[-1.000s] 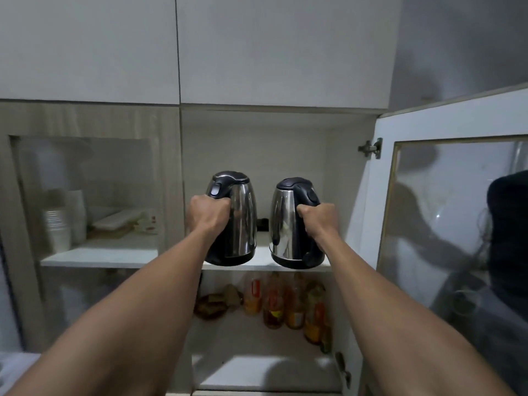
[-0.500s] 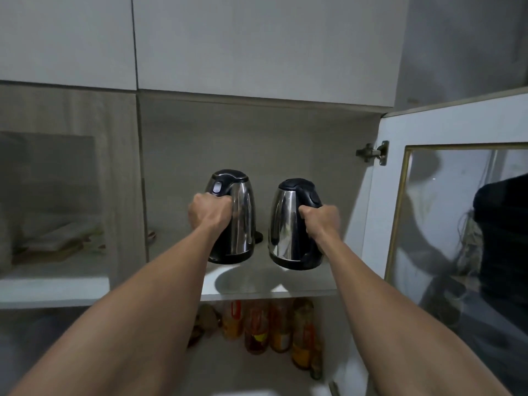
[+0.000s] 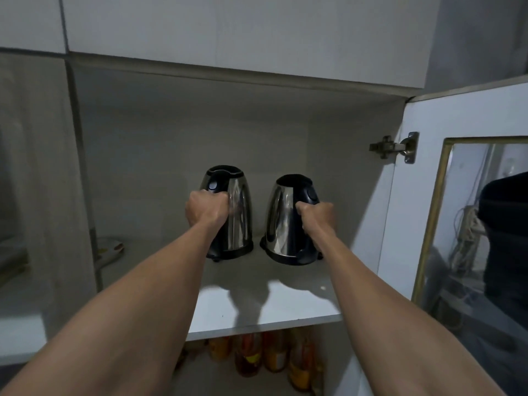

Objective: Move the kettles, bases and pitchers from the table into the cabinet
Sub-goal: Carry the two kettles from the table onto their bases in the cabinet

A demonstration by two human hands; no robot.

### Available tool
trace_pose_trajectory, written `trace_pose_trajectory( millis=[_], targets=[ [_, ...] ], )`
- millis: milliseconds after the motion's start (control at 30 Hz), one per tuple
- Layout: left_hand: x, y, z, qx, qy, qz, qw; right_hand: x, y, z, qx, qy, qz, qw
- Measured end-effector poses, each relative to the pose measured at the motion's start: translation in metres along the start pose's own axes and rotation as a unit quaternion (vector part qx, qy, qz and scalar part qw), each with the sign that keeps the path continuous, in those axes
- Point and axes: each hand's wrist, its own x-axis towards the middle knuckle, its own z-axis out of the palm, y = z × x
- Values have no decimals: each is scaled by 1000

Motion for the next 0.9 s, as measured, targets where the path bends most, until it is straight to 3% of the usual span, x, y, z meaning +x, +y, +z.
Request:
trace_pose_trajectory(
  millis=[367,900],
  targets=[
    [73,-23,88,0,21,-7,1000,113,48,52,26,-32,7,999],
    [136,-61,171,23,48,-32,998,198,103,111,38,-62,28,997]
  ],
)
